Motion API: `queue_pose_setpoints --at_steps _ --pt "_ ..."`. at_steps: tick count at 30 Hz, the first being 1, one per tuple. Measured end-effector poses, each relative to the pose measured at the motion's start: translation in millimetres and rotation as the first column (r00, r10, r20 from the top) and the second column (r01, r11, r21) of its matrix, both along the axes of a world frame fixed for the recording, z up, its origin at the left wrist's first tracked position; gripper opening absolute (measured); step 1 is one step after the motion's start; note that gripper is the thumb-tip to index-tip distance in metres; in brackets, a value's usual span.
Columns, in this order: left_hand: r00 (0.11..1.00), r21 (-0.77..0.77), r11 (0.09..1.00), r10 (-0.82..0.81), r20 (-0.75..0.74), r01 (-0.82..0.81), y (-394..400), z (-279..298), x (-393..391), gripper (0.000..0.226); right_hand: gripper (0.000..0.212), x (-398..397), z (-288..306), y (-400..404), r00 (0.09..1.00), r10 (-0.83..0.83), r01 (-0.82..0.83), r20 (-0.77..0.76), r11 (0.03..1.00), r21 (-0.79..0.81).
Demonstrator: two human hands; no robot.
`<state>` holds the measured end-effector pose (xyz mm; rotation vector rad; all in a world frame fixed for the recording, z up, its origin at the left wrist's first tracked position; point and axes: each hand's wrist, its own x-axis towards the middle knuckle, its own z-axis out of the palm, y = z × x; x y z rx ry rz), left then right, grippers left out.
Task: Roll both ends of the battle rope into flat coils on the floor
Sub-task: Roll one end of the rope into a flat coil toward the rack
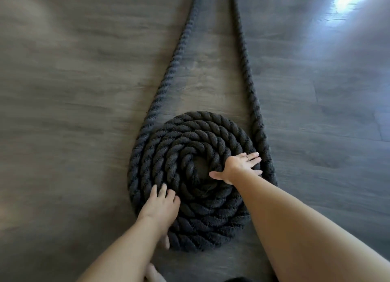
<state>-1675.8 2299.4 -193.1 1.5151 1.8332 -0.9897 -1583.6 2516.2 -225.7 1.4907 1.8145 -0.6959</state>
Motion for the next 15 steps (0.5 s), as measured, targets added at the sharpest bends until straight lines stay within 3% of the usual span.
queue_pose_setpoints --at_steps 6,11,15 --pt "0.975 0.052 0.974 -0.221 -0.039 0.222 6 -14 -48 0.161 0.152 -15 -3 22 0.997 0.079 -0.079 0.006 0.997 0.026" --pt "0.956 0.138 0.947 -0.292 -0.019 0.291 15 -29 -67 0.166 0.155 -35 -8 46 0.987 0.157 -0.159 0.03 0.986 0.055" --pt "0.955 0.175 0.939 -0.296 -0.025 0.296 19 -36 -70 0.165 0.146 -42 -5 55 0.97 0.236 -0.225 -0.06 0.963 0.145"
